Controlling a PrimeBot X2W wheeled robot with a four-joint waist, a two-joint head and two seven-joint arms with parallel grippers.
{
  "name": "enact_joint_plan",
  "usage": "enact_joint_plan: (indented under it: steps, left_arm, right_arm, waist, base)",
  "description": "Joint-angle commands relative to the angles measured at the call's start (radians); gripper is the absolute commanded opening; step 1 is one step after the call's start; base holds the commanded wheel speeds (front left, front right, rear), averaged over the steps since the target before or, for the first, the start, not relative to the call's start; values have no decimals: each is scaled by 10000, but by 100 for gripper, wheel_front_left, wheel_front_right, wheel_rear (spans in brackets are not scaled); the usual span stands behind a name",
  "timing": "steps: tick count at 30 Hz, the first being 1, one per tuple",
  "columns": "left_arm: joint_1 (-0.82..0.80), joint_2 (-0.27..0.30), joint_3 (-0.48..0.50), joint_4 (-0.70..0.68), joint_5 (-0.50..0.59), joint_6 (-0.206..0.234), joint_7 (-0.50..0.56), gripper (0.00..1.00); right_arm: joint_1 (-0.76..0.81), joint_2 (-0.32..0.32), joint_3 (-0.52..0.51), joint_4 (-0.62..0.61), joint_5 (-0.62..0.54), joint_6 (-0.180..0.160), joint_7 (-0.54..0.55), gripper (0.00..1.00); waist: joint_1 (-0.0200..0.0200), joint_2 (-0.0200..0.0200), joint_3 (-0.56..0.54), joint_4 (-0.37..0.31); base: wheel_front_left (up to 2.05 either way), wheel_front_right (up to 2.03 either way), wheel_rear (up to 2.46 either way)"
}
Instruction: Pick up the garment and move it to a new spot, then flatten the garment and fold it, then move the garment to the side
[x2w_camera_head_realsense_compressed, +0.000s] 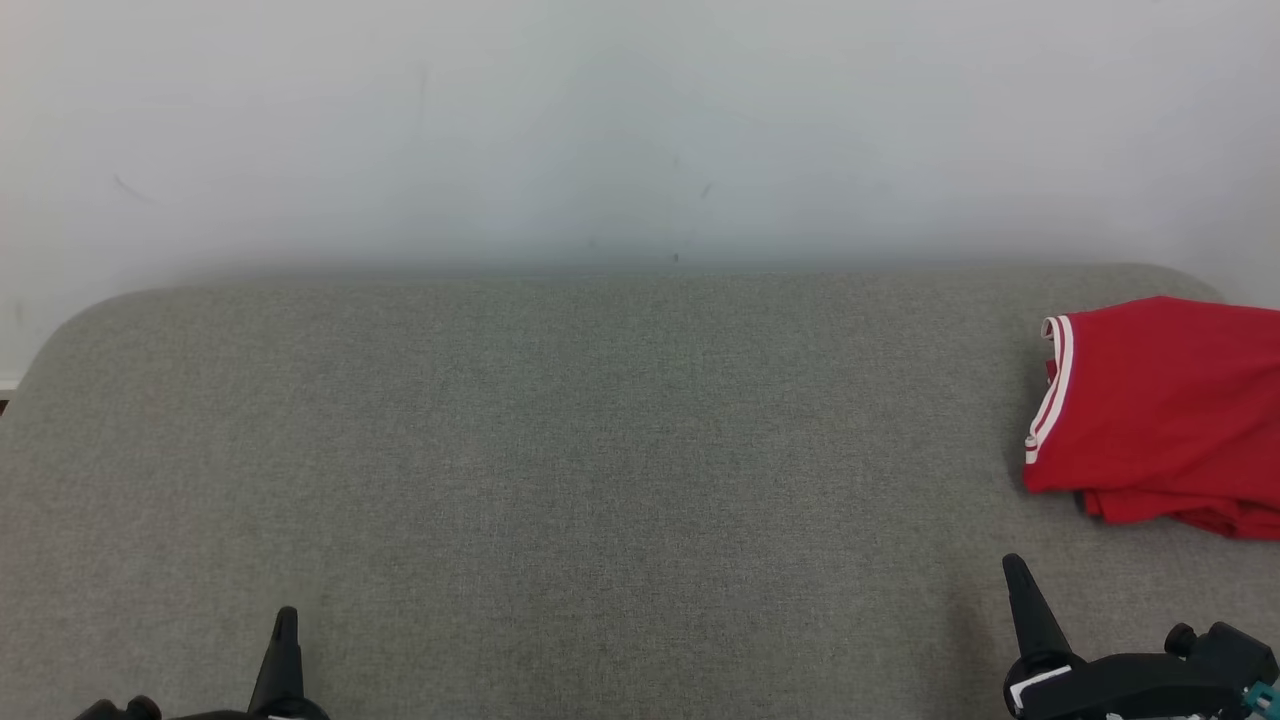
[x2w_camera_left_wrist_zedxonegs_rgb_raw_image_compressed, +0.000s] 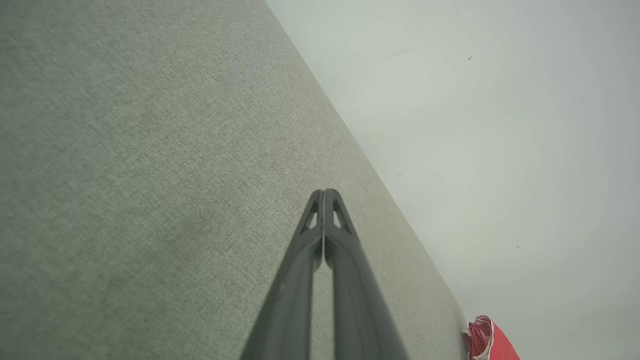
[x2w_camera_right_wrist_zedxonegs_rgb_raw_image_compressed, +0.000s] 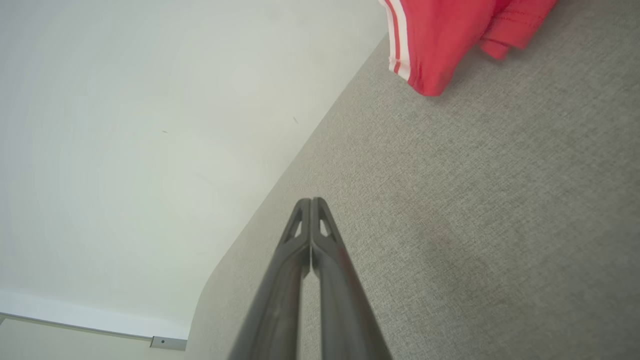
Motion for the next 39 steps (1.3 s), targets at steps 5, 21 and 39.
enact_joint_plan:
  steps: [5, 21, 39]
  left_arm:
    - [-344, -3, 63, -157, -607, -52, 185, 0]
    - [-587, -27, 140, -207, -2107, -67, 647, 0]
    - [-814, -54, 209, -236, -3594, -84, 1104, 0]
  right_arm:
    - [-304, -13, -66, -105, 677, 6, 24, 0]
    - [-476, -15, -160, -88, 2345, 7, 56, 0]
    - [-635, -17, -256, -65, 3957, 9, 82, 0]
  waist:
    - [0, -1, 15, 0]
    - [-1, -1, 69, 0]
    - [-1, -1, 129, -1]
  base:
    - [0, 0, 0]
    - [0, 0, 0]
    - [0, 0, 0]
